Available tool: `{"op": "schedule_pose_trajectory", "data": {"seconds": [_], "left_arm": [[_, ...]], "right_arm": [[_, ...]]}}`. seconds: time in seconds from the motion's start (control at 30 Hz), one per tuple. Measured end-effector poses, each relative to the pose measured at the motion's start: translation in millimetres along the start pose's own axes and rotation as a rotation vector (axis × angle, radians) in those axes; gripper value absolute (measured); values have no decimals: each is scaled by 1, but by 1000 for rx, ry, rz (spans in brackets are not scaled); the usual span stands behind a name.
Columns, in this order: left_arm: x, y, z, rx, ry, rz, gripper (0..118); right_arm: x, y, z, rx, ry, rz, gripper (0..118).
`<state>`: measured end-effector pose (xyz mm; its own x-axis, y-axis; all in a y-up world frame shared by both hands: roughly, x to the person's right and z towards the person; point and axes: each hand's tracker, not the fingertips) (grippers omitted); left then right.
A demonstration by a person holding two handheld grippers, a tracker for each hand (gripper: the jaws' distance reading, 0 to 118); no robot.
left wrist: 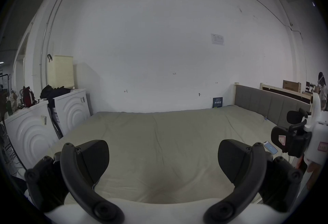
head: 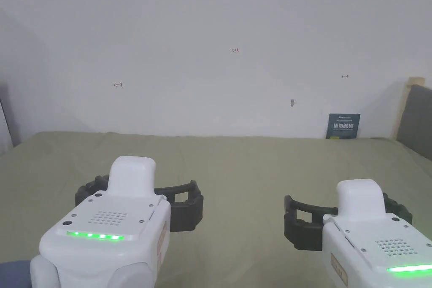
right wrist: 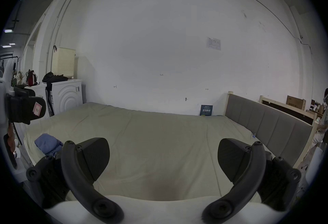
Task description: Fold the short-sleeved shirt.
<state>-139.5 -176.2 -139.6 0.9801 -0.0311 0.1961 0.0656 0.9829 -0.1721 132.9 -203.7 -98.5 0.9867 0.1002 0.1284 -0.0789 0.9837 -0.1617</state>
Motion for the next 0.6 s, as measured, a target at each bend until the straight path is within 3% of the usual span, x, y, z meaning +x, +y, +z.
{"op": "schedule_pose_trajectory", "data": {"seconds": [0.13,0.3,0.37,0.6], "left_arm": [[2,-1,-5,-28,68,-53,118],[-2,1,-2,-29,18,-43,118],[0,3,-3,-5,81,10,118],[4,-5,-13,-85,191,4,118]], "right_arm": [[-1,0,1,-6,18,0,118],[-4,1,0,-9,30,4,118],[-6,1,0,-9,32,1,118],[-6,4,-1,-10,32,-4,118]]}}
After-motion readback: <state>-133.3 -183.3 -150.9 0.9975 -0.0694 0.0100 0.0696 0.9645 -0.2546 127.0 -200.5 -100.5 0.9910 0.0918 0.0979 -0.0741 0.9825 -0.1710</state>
